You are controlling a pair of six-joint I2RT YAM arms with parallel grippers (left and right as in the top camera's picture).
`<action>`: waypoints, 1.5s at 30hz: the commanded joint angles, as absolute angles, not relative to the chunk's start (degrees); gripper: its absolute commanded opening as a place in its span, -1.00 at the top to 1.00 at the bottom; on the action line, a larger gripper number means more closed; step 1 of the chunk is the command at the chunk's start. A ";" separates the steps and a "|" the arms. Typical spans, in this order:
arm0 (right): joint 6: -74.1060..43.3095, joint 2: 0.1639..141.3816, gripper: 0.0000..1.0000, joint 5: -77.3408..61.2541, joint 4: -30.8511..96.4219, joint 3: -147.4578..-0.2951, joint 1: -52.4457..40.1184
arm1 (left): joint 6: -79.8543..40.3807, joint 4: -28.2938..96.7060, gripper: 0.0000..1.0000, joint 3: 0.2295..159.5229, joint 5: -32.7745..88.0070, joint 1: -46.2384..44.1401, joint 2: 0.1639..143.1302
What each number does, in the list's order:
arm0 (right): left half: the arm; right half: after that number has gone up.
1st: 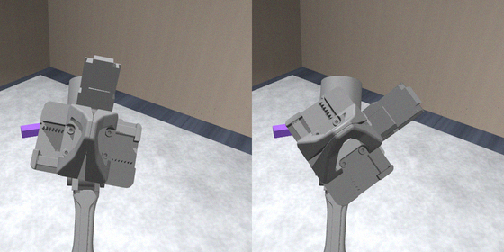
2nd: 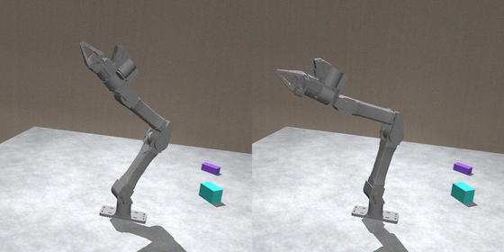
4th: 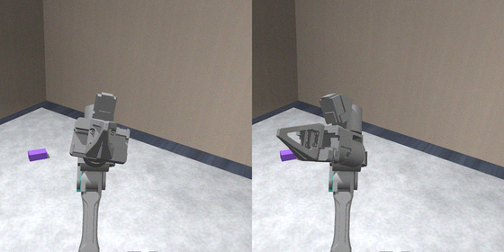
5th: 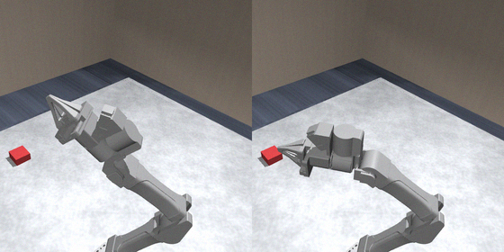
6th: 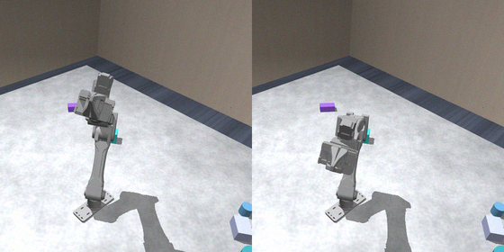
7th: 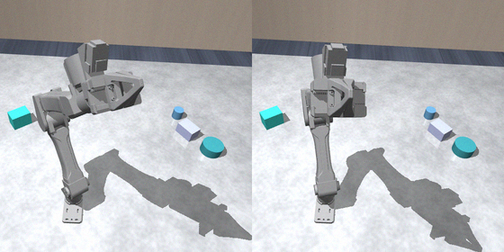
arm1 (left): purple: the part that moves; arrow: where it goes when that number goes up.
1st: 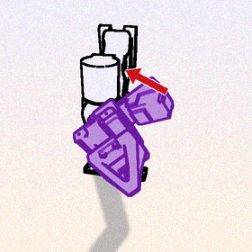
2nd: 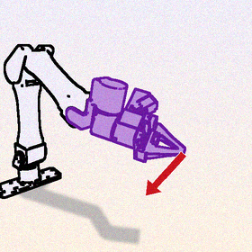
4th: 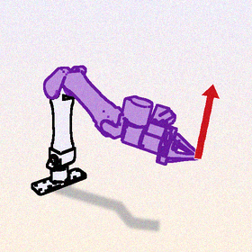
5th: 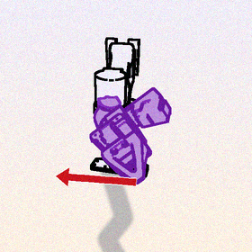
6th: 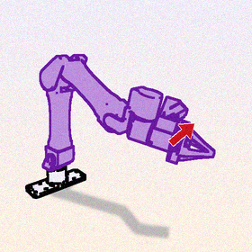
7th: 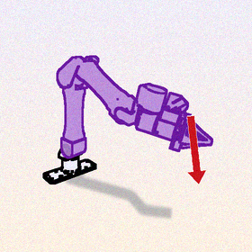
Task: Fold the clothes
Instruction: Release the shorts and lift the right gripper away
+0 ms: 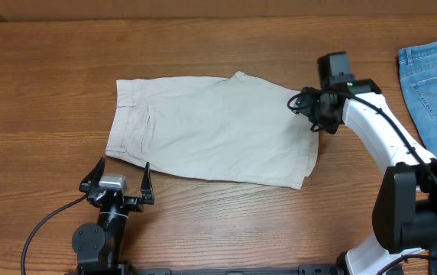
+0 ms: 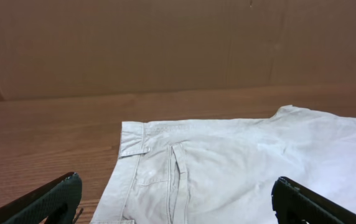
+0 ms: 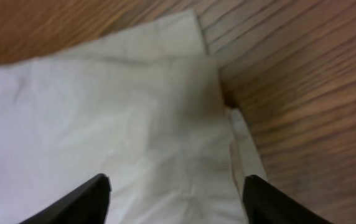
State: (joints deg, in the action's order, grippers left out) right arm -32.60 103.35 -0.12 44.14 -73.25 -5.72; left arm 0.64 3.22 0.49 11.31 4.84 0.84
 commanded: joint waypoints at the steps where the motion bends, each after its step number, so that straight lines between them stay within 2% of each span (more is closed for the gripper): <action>1: -30.41 103.00 -0.33 -2.28 40.29 -70.72 -2.76 | 1.76 3.22 -1.00 0.27 11.81 4.47 0.27; 6: -28.03 103.02 -0.30 -3.99 35.48 -69.65 -0.56 | 1.76 3.22 -1.00 0.27 11.81 4.47 0.27; 10: -28.03 103.70 -0.17 -5.08 33.50 -69.58 -0.25 | 1.74 3.22 -1.00 0.27 11.81 4.47 0.27; 22: -28.05 109.30 -0.12 -6.13 29.52 -69.58 -0.25 | 1.76 3.22 -1.00 0.27 11.81 4.47 0.27; 42: -28.08 111.13 0.88 -6.09 26.52 -74.02 1.80 | 1.76 3.22 -1.00 0.27 11.81 4.47 0.27; 45: -28.05 111.15 0.90 -5.63 25.47 -74.00 1.78 | 1.74 3.22 -1.00 0.27 11.81 4.47 0.27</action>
